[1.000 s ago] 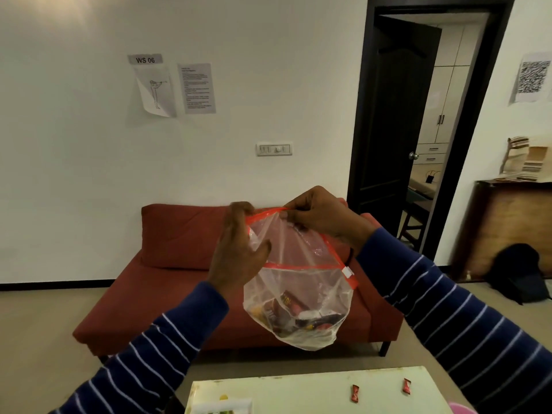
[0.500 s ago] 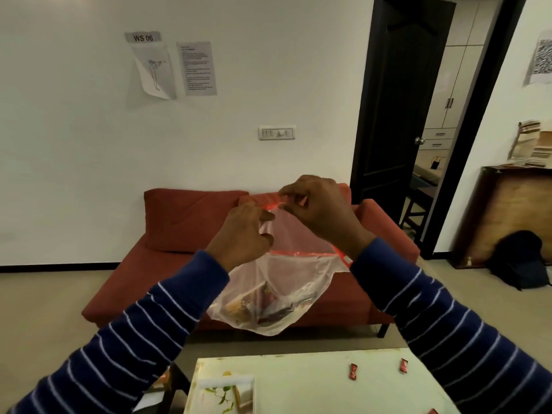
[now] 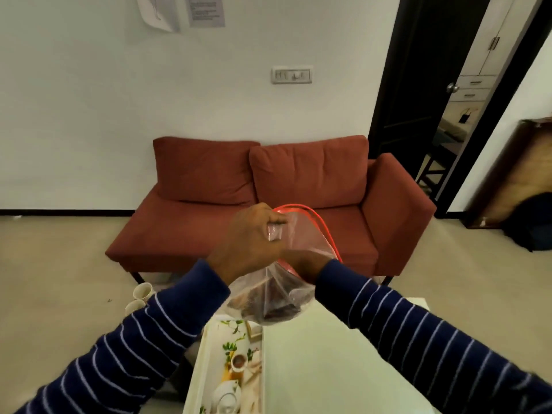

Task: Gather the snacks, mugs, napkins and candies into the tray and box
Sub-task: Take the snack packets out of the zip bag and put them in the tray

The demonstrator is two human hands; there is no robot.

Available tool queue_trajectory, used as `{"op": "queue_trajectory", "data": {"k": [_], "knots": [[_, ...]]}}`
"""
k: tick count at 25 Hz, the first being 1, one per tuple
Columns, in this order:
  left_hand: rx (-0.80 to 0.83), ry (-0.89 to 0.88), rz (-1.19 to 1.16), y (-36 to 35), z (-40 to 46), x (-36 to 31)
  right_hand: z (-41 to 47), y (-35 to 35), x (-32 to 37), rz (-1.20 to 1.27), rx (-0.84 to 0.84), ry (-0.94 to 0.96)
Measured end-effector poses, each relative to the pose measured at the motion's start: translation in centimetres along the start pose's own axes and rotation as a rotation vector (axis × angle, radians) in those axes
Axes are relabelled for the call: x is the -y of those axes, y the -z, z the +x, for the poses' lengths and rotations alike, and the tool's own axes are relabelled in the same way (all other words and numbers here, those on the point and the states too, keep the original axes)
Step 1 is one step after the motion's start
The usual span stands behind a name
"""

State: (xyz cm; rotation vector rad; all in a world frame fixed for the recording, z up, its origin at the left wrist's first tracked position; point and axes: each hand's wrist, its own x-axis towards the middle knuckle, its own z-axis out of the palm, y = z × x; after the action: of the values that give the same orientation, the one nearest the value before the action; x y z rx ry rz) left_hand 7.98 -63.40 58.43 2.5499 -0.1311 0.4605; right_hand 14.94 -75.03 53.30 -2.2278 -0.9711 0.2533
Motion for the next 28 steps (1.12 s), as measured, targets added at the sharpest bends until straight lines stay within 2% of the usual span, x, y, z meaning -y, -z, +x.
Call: {"op": "queue_trajectory", "data": {"k": [1,3,5,9,15,18,22,24,26,28], "knots": [[0.002,0.023,-0.013,-0.3,-0.5,0.3,-0.2,-1.6,-0.7,-0.178,0.093,0.013],[0.020,0.079,-0.037,-0.8,-1.5,1.3,-0.6,-3.9,-1.9,-0.302,0.170,0.006],[0.023,0.130,-0.060,-1.4,-2.7,2.6,-0.1,-5.9,-3.0,-0.376,0.206,0.039],[0.011,0.253,-0.058,-3.1,-5.9,6.2,1.0,-9.0,-2.3,-0.383,0.445,0.001],[0.156,0.541,-0.045,-7.1,-11.6,13.1,2.2,-12.4,-1.0,-0.608,0.470,0.200],[0.169,0.662,-0.082,-7.8,-13.9,16.2,2.4,-12.2,-0.6,-0.549,0.399,0.203],[0.169,0.818,-0.104,-7.6,-16.9,20.3,3.6,-10.6,-2.9,-0.334,0.166,0.155],[0.183,0.880,-0.113,-7.9,-18.5,21.9,4.1,-11.3,-4.8,-0.114,0.052,0.070],[0.200,0.932,-0.129,-8.1,-20.0,22.6,4.9,-13.1,-6.5,0.122,0.011,-0.024],[0.209,0.957,-0.147,-8.1,-21.4,22.9,6.0,-15.4,-8.0,0.216,-0.005,-0.048]]}}
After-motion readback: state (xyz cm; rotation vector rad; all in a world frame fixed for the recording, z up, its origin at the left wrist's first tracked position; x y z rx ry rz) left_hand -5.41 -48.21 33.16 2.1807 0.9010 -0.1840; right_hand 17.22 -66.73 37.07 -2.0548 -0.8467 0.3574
